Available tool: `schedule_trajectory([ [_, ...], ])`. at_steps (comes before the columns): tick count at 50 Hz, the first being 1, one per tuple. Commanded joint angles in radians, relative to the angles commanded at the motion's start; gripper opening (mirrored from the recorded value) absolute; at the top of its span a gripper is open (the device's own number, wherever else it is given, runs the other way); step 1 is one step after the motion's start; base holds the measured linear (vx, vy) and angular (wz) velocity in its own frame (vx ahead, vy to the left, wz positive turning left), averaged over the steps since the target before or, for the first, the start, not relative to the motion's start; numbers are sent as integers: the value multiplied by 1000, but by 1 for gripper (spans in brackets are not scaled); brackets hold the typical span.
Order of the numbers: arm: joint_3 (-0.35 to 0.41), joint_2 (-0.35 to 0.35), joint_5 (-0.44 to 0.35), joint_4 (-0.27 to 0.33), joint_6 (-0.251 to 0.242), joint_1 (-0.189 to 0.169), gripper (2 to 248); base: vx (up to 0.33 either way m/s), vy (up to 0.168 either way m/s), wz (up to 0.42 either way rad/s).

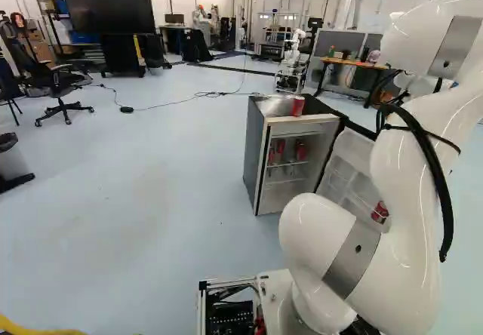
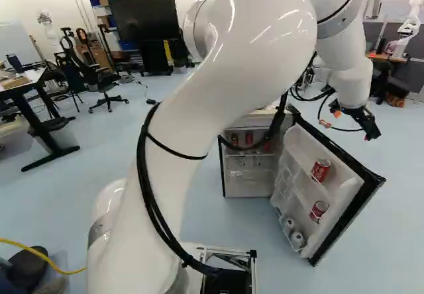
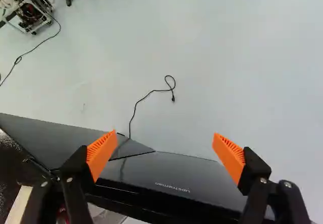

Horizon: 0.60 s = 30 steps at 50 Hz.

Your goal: Grab a drink from the fridge

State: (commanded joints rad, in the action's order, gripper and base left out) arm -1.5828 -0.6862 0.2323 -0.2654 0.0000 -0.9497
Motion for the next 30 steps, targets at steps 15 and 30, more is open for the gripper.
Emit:
schedule_trajectory([
  [15,-56,-67,107,-6,0,-13,247,0,0,0],
  [30,-71,-104,153,-6,0,-14,247,0,0,0],
])
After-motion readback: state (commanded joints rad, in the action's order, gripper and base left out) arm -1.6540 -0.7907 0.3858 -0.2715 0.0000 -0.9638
